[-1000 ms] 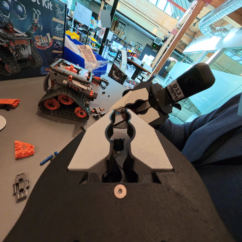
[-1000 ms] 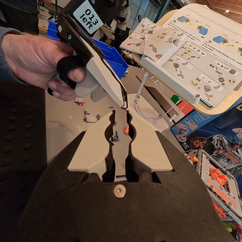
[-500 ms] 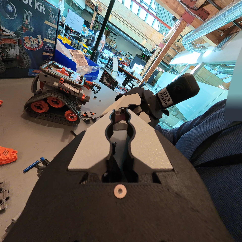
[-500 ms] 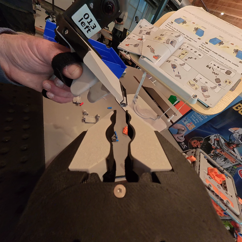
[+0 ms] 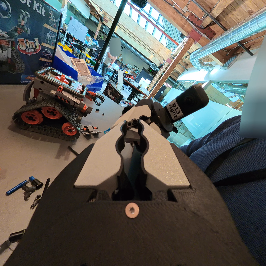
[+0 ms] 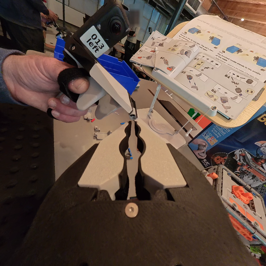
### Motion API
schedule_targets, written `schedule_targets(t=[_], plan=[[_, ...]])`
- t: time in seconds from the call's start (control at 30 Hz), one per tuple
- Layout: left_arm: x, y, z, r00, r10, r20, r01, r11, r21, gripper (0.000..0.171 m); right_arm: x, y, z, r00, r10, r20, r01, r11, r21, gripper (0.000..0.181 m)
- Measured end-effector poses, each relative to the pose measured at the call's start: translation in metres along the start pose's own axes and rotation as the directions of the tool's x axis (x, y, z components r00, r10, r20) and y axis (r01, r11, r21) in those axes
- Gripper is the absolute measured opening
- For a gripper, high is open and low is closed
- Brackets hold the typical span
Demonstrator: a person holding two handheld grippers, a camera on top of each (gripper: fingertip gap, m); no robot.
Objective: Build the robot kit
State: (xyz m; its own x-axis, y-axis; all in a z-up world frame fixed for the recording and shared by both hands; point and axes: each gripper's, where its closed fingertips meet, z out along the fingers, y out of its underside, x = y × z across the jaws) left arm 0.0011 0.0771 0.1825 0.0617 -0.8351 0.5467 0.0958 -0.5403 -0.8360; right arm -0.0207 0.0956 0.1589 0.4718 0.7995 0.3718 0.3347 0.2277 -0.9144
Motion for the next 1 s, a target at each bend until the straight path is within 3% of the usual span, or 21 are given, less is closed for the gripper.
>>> schedule_targets(t=[0.3,1.0], plan=[[0.002,-0.004,-0.005,0.998,-0.047,-0.036,0.049,0.997,0.063,0.012,0.002,-0.006,-0.003,0.999,0.041,0.006,-0.041,0.998,0.037,0.011],[0.017,-0.008,-0.009,0.983,-0.121,-0.141,0.14,0.981,0.136,0.012,-0.008,-0.011,-0.007,0.999,0.041,0.012,-0.041,0.998,0.042,0.011]])
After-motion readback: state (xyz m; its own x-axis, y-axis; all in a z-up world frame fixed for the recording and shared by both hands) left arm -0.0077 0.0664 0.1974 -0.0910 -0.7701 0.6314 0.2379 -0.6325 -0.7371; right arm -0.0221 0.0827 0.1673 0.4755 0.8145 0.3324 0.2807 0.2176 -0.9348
